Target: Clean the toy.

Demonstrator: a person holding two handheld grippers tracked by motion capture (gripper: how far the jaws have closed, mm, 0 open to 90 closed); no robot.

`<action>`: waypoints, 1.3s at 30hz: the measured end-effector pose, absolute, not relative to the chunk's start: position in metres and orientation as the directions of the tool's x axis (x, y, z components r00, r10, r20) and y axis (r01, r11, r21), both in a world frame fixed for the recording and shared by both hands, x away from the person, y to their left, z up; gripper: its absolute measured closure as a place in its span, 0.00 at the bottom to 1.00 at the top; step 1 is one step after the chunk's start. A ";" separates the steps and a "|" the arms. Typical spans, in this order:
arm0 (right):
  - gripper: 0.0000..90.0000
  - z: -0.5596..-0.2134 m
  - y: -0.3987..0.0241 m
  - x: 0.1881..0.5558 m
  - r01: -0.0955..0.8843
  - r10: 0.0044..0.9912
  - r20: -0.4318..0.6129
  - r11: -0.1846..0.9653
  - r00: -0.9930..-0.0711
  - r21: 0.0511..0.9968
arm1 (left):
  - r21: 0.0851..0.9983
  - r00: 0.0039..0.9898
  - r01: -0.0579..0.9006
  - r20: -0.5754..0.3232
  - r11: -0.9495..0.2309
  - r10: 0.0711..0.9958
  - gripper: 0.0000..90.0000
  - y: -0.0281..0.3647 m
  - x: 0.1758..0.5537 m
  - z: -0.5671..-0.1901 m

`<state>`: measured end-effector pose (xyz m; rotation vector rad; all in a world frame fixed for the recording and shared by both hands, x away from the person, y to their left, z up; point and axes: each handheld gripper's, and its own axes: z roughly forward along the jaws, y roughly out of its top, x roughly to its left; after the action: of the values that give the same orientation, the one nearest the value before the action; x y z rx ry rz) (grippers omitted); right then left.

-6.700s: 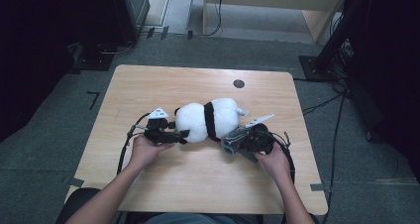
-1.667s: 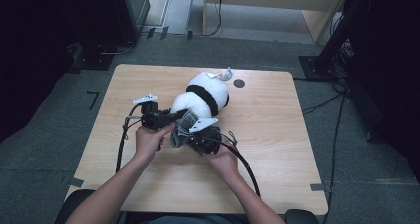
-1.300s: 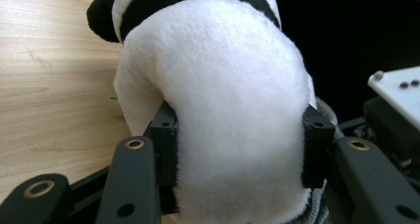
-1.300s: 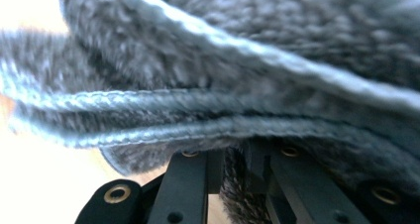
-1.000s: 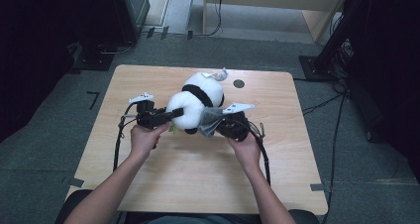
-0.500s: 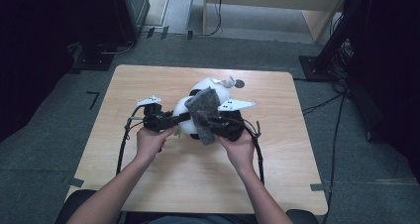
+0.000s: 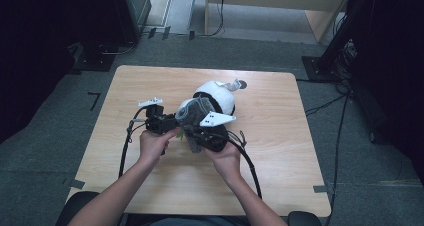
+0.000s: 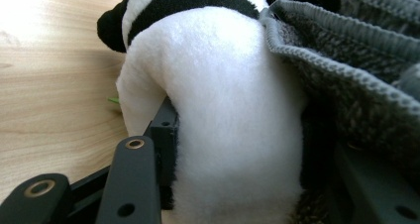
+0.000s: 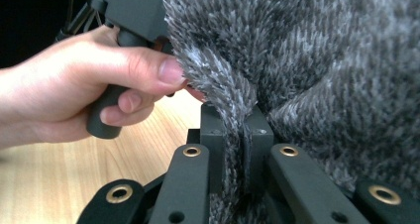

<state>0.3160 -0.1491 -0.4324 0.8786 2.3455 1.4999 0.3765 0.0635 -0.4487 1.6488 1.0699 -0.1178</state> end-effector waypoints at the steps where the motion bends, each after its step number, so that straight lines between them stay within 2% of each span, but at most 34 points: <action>1: 0.93 -0.433 -0.149 0.316 0.361 0.591 0.122 0.305 -0.797 0.881 | 0.726 0.584 0.687 -0.568 0.020 0.580 0.56 0.063 0.377 -0.449; 14: 0.94 -0.452 -0.130 0.312 0.346 0.578 0.034 0.440 -0.816 0.828 | 0.734 0.578 0.677 -0.577 0.056 0.577 0.55 0.069 0.379 -0.447; 25: 0.94 -0.476 -0.126 0.319 0.335 0.592 -0.050 0.521 -0.804 0.785 | 0.700 0.545 0.705 -0.639 0.116 0.543 0.55 0.074 0.382 -0.446; 29: 0.94 -0.478 -0.132 0.322 0.326 0.609 -0.094 0.541 -0.787 0.776 | 0.663 0.515 0.731 -0.691 0.162 0.507 0.55 0.083 0.385 -0.449; 31: 0.94 -0.480 -0.138 0.326 0.354 0.634 -0.085 0.532 -0.769 0.769 | 0.658 0.514 0.733 -0.700 0.170 0.495 0.55 0.086 0.386 -0.448; 35: 0.93 -0.482 -0.165 0.340 0.457 0.690 0.039 0.434 -0.722 0.776 | 0.676 0.531 0.722 -0.677 0.145 0.510 0.55 0.085 0.385 -0.448; 39: 0.93 -0.477 -0.175 0.343 0.476 0.706 0.048 0.424 -0.707 0.770 | 0.682 0.541 0.719 -0.669 0.133 0.509 0.55 0.083 0.386 -0.449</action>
<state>0.3429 -0.1753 -0.4768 1.0248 2.3986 1.1598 0.3857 0.0832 -0.4488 1.5202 1.0966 -0.2077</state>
